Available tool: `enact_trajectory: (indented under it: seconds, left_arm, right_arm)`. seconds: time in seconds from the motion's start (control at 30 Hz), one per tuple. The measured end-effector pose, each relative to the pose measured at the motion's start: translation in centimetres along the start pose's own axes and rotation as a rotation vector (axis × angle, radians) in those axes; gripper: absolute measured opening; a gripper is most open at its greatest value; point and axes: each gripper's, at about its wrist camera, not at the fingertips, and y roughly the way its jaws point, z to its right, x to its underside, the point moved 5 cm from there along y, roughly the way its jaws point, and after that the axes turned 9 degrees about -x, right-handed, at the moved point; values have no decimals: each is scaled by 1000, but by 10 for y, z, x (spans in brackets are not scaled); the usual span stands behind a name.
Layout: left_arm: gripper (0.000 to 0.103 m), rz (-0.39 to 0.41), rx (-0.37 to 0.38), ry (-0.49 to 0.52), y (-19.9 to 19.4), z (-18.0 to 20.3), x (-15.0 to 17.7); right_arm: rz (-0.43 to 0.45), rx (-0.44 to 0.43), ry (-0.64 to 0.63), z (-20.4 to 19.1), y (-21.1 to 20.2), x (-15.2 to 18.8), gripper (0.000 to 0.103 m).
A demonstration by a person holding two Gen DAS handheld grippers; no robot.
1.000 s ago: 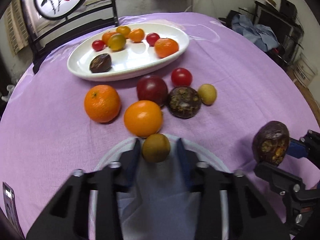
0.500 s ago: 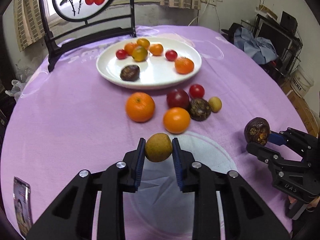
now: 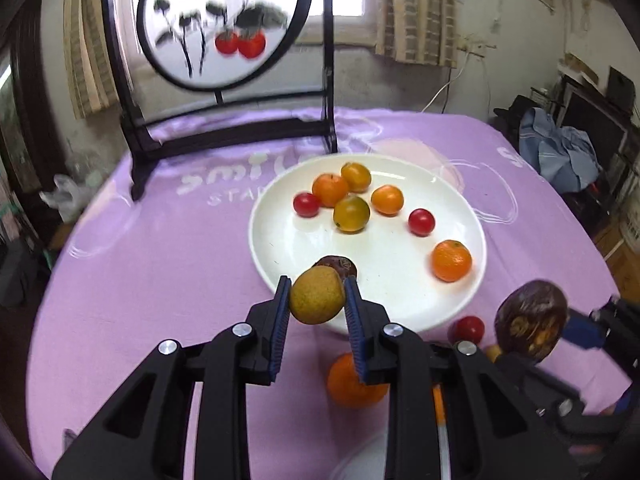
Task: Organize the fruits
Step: 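Carry both fruits over the white plate and open both grippers, then grasp a yellow plum from the loose fruits with the right gripper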
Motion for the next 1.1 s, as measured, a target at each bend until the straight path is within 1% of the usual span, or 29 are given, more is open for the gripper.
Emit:
enact_trajectory:
  seconds: [0.07,0.13,0.27,0.3,0.33,0.37,0.4,0.47,0.5,0.57,0.63,0.7,0.77,0.8,0.87,0.93,1.1]
  left_arm:
    - [26,-33,11,-13,20,3,-4]
    - [26,-54,-5,-6,39,8,-9]
    - [26,-89,-27,-19,67,11,-14]
    - [28,-102,-32,-28,72,10,-14]
    - [35,-116,-39,-53,78,8,-15]
    - [57,-124,-46,-80,81,4,-15]
    - [68,-109,-33,-97,80,2,-17]
    - [81,-88,-59,-119,74,-4,-17]
    - [81,-68,-61,-129,67,-6,-17]
    - [81,-41,-51,-111,55,-6,-16]
    - [82,-28,-58,-90,43,-6,-13]
    - [84,-13,-49,-84,30,-6,-8]
    - [88,-14,-46,-82,21,-5,-2]
    - [89,-17,-40,-84,15,-4,3]
    - [89,-22,-24,-83,6,0,13]
    - [89,-27,-28,-67,-3,5,24]
    - [89,-27,-12,-47,-22,16,54]
  right_arm:
    - [-40,19,-8,5,21,-2,40]
    - [-64,42,3,13,38,-6,40]
    - [-98,53,25,22,63,-10,40]
    - [-105,50,25,22,69,-12,40]
    - [-103,53,23,22,73,-14,41]
    - [-100,62,23,22,75,-15,42]
    - [-100,70,28,23,78,-15,48]
    - [-86,77,68,28,75,-15,54]
    - [-78,70,86,30,73,-14,54]
    - [-72,63,89,30,65,-10,54]
    - [-64,72,83,31,56,-5,55]
    - [-56,61,91,32,45,2,57]
    - [-45,70,100,36,32,9,59]
    - [-40,71,107,37,27,13,59]
    - [-37,67,125,41,16,22,60]
    - [-35,74,142,44,8,32,60]
    - [-58,87,150,44,-5,61,60]
